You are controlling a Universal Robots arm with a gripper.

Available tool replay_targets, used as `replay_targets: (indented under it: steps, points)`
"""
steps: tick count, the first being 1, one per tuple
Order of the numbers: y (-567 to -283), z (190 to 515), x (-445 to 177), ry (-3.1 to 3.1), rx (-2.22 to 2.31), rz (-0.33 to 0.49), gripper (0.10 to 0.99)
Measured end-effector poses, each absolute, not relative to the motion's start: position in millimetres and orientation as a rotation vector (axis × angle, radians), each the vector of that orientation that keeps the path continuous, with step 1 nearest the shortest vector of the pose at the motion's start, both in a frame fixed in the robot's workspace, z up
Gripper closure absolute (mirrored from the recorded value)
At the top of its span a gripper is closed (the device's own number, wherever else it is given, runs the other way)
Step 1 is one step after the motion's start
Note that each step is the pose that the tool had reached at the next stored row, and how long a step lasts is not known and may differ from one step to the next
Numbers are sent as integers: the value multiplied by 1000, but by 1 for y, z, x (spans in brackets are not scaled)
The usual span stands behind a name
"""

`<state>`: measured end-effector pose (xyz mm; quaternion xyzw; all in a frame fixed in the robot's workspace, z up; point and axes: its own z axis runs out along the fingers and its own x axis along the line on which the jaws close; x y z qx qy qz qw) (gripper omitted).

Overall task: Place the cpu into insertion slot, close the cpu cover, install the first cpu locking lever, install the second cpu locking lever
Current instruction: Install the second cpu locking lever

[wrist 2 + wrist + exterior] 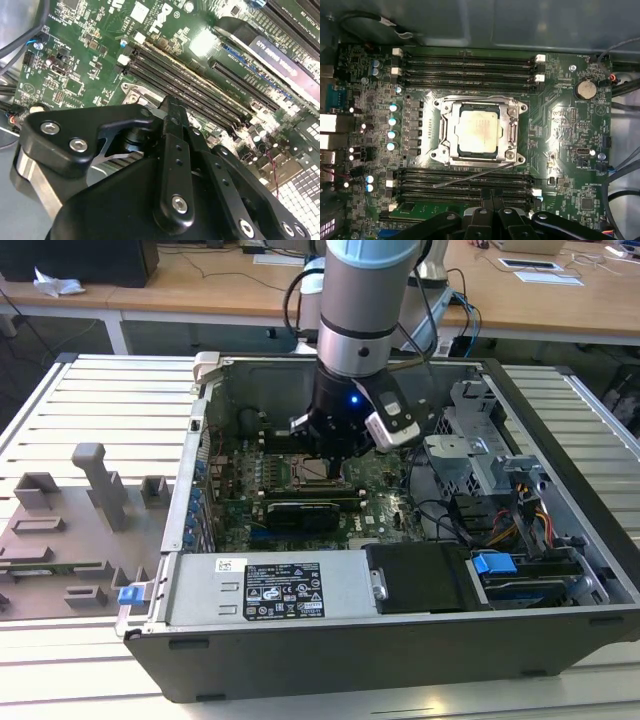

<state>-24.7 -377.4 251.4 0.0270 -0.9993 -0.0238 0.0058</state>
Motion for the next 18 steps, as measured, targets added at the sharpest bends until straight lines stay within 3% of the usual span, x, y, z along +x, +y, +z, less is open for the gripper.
replay_targets:
  steps: [5, 6, 18]
  points:
    - [-380, 251, -29, -3123, 86, -224, 980]
    - [-380, 247, -30, -3118, 85, -303, 980]
    - [-381, 224, -36, -3118, 86, -306, 980]
